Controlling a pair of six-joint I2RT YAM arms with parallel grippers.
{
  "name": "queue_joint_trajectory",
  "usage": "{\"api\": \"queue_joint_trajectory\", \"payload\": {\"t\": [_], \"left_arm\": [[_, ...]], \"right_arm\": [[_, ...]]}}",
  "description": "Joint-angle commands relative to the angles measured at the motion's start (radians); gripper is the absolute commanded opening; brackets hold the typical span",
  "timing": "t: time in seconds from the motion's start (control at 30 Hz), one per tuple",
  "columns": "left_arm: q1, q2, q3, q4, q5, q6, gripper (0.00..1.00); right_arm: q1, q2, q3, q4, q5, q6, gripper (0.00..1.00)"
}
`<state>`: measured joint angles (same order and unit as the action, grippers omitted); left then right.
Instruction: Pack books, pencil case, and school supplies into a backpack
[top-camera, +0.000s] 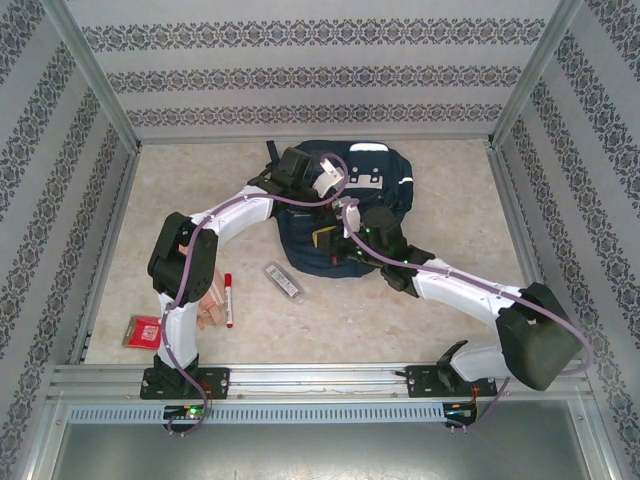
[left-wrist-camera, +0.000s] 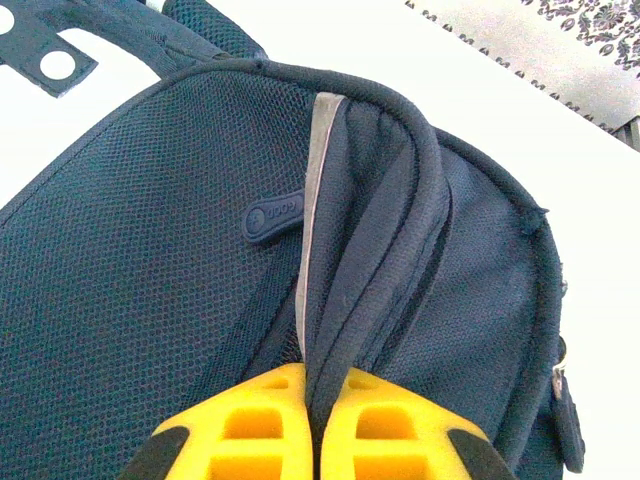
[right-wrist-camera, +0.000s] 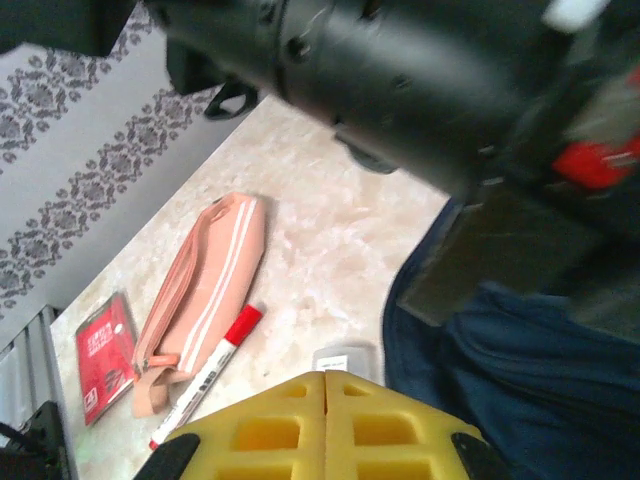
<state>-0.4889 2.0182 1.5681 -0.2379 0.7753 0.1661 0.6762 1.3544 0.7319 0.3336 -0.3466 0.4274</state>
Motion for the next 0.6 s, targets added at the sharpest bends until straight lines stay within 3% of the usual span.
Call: {"api": "queue_joint_trajectory", "payload": {"t": [0.0,0.1,0.2,0.27,0.4,0.47,0.57], "left_arm": [[0.011,0.007,0.04,0.08,0.005,-0.034,0.0],[0.011,0.003,0.039,0.086,0.013,-0.038,0.0],[0.007,-0.006,0.028,0.107,0.032,-0.042,0.0],[0.009,-0.01,0.02,0.118,0.044,-0.05,0.0],[0.007,-0.019,0.005,0.132,0.044,-0.065,0.0],[0.006,-0.023,-0.003,0.139,0.044,-0.068,0.0],[0.007,-0.024,0.0,0.127,0.042,-0.06,0.0]], "right_arm": [[0.001,-0.043,0.017,0.029,0.058,0.008,0.03],[-0.04,-0.134,0.003,-0.087,0.119,-0.001,0.25],[-0.151,-0.227,0.014,-0.271,0.153,0.069,0.35],[-0.252,-0.261,0.039,-0.414,0.102,0.11,0.37],[-0.405,-0.216,0.141,-0.685,-0.129,0.101,0.38],[-0.397,-0.181,0.167,-0.716,-0.25,0.086,0.37],[-0.301,-0.152,0.199,-0.763,-0.169,0.072,0.39]]}}
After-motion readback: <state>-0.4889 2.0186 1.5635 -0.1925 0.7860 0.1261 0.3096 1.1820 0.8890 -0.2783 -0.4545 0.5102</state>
